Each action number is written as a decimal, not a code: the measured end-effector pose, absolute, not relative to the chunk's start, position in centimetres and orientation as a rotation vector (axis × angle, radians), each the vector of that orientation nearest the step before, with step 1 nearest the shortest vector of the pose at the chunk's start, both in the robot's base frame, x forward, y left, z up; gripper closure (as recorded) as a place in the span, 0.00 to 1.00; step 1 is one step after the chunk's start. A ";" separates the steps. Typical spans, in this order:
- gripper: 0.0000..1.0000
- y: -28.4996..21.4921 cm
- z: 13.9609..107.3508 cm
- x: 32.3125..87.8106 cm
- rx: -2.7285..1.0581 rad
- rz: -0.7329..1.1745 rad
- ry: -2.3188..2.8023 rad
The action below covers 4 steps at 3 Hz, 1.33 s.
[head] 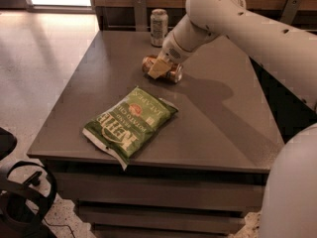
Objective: Knock orange can over
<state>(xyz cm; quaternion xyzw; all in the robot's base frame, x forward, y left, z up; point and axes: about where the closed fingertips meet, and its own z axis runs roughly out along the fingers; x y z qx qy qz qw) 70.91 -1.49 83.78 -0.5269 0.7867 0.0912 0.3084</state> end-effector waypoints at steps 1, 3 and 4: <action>0.28 -1.5 83.8 70.9 -1.393 0.241 2.080; 0.00 -1.2 83.5 70.9 -1.399 0.246 2.081; 0.00 -1.2 83.5 70.9 -1.399 0.246 2.081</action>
Offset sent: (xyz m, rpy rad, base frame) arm 0.0000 0.0001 0.0003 0.0000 0.0001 0.0001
